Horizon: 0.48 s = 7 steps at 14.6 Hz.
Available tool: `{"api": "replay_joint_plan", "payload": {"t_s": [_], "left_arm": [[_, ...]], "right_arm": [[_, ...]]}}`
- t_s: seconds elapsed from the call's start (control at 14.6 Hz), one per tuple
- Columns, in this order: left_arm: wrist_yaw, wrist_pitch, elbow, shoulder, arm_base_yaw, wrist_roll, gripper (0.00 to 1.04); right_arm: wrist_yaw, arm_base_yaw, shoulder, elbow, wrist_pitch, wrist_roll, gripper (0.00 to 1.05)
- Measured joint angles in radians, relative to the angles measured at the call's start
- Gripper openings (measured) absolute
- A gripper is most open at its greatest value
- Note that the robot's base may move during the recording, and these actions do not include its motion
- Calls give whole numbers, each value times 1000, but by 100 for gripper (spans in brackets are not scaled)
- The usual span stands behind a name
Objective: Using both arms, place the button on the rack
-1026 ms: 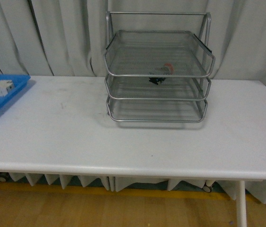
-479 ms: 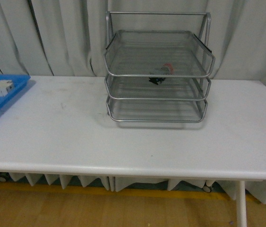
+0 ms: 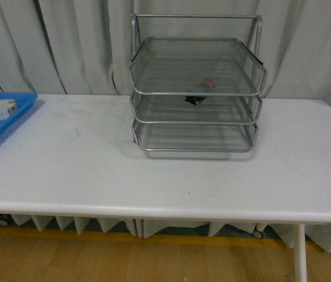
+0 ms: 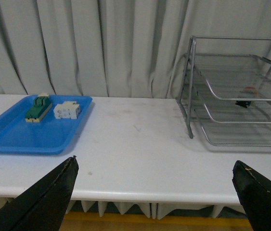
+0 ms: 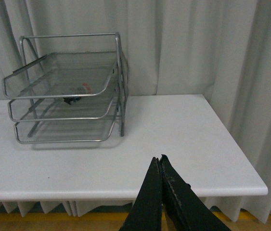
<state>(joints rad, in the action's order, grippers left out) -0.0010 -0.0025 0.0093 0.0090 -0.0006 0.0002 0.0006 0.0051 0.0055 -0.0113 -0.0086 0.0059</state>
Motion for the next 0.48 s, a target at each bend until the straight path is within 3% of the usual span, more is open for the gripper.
{"api": "replay_joint_plan", "payload": {"t_s": [0.34, 0.48], "left_arm": [[1, 0, 0, 0, 0, 0, 98], [1, 0, 0, 0, 0, 0, 98]], "right_arm": [[0, 0, -2, 0, 5, -1, 3], [0, 0, -2, 0, 5, -1, 27]]}}
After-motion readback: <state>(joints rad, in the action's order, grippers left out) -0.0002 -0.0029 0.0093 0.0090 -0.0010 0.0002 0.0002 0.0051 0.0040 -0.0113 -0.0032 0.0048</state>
